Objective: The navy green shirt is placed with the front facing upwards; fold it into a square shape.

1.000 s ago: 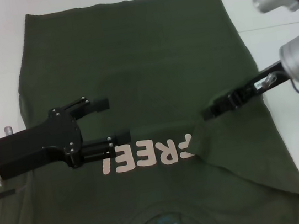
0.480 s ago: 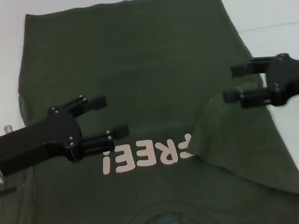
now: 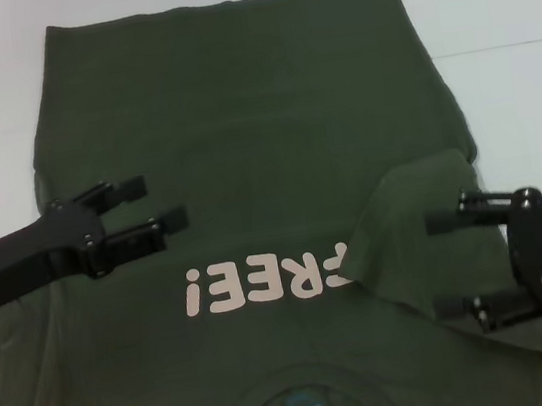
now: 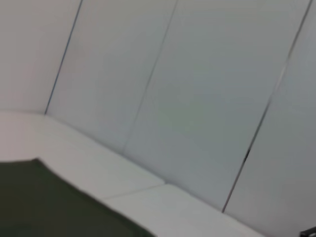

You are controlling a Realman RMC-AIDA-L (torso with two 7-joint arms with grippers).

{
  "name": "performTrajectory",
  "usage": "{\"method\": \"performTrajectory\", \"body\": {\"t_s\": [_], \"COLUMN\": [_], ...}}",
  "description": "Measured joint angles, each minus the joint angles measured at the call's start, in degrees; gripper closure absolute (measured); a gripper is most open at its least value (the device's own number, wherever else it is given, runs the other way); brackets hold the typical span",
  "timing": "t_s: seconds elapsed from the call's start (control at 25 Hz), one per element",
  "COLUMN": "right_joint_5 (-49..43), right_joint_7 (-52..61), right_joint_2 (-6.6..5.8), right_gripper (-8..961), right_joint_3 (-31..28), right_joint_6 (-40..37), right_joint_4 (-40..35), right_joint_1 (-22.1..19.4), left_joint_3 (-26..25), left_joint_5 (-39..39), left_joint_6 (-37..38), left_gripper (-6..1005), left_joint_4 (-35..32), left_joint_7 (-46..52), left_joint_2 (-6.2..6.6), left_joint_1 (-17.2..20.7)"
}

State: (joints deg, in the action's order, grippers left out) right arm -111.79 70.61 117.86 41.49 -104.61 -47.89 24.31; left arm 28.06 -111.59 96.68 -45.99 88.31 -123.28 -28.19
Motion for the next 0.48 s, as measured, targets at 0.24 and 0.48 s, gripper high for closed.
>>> {"method": "performTrajectory", "body": {"t_s": [0.24,0.48], "right_joint_5": [-1.9,-2.0], "right_joint_7": [-2.0,-5.3], "right_joint_2": [1.52,1.70], "right_gripper": [37,38], "right_joint_3": [0.1,0.8], "right_joint_6": [0.5,1.7], "right_joint_4": [0.4,3.8], "right_joint_1": [-0.1,1.0], "left_joint_3": [-1.6,-3.5], "left_joint_5": [-7.9,-19.3], "left_joint_6": [0.1,2.1], "left_gripper": [68,68], "left_joint_4": [-10.1,-20.5], "left_joint_7": [11.8,29.1], "left_joint_2": [-0.27,0.28], "left_joint_1": [2.7,3.4]}}
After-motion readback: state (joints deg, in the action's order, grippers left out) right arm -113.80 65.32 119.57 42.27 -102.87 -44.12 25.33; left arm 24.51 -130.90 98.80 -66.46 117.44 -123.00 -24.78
